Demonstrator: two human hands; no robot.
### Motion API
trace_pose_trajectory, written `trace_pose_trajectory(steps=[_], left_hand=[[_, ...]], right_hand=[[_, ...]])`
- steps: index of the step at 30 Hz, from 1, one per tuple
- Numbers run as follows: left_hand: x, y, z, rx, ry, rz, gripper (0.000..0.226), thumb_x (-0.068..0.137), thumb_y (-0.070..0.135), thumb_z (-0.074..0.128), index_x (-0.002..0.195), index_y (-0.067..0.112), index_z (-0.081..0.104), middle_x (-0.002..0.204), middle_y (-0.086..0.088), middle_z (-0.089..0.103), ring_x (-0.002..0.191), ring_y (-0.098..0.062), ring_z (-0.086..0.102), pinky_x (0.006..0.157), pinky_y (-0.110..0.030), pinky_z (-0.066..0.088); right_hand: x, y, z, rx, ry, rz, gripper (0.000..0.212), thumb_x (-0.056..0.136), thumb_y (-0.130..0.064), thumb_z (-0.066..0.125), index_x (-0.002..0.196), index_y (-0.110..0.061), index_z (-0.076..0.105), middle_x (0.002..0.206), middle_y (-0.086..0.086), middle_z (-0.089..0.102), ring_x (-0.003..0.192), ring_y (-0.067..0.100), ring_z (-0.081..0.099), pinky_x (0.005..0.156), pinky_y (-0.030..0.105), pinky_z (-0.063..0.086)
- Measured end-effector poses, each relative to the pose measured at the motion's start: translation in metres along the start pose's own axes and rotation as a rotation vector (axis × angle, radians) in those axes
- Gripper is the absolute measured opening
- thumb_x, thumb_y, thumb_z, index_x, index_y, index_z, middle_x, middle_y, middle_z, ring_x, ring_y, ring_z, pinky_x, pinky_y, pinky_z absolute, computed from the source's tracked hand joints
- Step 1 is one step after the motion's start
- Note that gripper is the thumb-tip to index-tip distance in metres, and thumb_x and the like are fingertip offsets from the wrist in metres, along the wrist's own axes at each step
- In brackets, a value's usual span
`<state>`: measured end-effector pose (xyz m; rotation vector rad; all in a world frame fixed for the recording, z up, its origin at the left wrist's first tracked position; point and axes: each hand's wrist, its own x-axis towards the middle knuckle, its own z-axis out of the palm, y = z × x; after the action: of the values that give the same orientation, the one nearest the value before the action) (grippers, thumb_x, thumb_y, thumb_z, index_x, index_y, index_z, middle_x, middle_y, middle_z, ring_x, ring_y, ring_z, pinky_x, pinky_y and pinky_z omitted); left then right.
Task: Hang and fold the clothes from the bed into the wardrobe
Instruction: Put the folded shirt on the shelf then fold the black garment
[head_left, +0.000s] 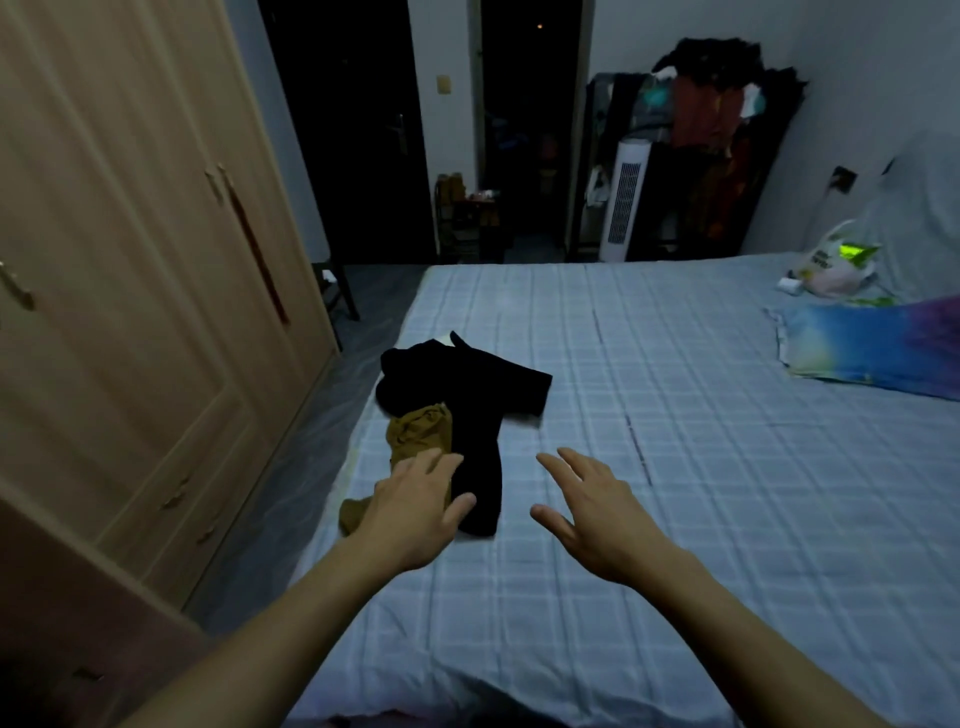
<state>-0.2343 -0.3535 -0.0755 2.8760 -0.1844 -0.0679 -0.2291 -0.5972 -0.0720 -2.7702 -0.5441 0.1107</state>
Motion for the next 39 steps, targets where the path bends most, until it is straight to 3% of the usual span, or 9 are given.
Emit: trace_pose_trajectory(steps=[7,18,23,39], left_hand=[[0.042,-0.038,0.031,-0.11,0.012,-0.028,0.055,0.096,0.053,0.045,0.144,0.028,0.04,0.145,0.005,0.044,0.129,-0.021,0.043,0.1,-0.041,0.042],[0.172,-0.166,0.024,-0.24,0.015,-0.057,0.049,0.098,0.047,0.047,0.139,0.021,0.044,0.141,0.001,0.047,0.129,-0.024,0.041,0.105,-0.04,0.039],[0.209,-0.206,0.037,-0.278,-0.039,-0.088,0.041,0.097,0.047,0.049,0.13,0.022,0.05,0.13,0.0,0.053,0.12,-0.023,0.046,0.096,-0.039,0.043],[0.272,-0.276,0.103,-0.335,-0.211,-0.286,0.04,0.097,0.045,0.05,0.128,0.02,0.053,0.128,-0.002,0.055,0.12,-0.02,0.048,0.098,-0.039,0.045]], right_hand=[[0.051,0.019,0.014,-0.018,-0.083,0.039,0.064,0.098,-0.059,0.036,0.153,-0.033,0.017,0.162,0.0,0.018,0.147,0.021,0.018,0.116,0.043,0.027],[0.223,-0.012,0.029,0.025,-0.096,0.041,0.062,0.097,-0.054,0.044,0.151,-0.029,0.026,0.155,-0.003,0.032,0.14,0.018,0.032,0.112,0.039,0.033],[0.269,-0.015,0.048,0.063,-0.118,0.056,0.058,0.097,-0.049,0.047,0.148,-0.027,0.03,0.151,-0.005,0.037,0.137,0.016,0.037,0.111,0.037,0.035],[0.386,0.0,0.145,0.161,-0.299,0.064,0.059,0.095,-0.044,0.052,0.147,-0.021,0.037,0.146,0.0,0.043,0.131,0.018,0.044,0.107,0.031,0.039]])
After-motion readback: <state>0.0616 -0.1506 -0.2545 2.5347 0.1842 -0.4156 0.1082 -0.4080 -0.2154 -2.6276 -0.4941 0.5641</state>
